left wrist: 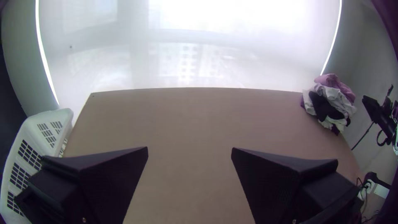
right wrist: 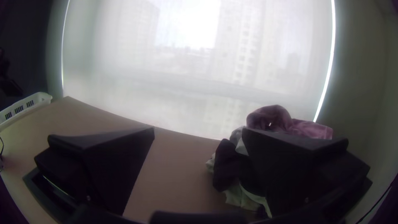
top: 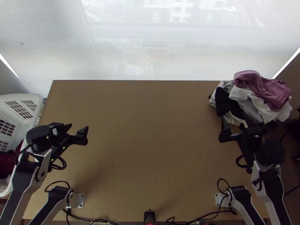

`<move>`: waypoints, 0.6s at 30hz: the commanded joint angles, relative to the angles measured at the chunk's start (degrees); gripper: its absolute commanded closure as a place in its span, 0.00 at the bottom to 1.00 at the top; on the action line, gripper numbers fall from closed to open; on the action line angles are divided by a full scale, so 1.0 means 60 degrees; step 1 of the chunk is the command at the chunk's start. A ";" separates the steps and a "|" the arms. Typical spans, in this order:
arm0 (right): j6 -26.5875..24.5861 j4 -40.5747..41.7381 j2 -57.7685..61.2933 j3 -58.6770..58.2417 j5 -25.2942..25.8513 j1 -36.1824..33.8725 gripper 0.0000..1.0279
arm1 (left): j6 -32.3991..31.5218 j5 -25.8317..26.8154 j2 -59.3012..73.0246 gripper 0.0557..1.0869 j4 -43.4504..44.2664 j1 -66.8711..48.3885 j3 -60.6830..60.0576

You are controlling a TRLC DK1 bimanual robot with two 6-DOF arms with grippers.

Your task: Fold the t-shirt

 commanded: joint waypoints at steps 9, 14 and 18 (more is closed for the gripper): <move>0.0409 0.0236 -0.5230 -0.3031 0.0617 0.0148 0.04 | 0.0756 -0.0988 -0.5058 0.05 0.0616 0.0321 -0.3301; 0.0673 0.0426 -0.5215 -0.3807 0.0603 0.0178 0.04 | 0.0771 -0.0974 -0.6420 0.05 0.1378 0.1244 -0.4092; 0.0863 0.0558 -0.5200 -0.4481 0.0603 0.1086 0.04 | 0.0800 -0.0988 -0.6552 0.05 0.1568 0.1259 -0.4897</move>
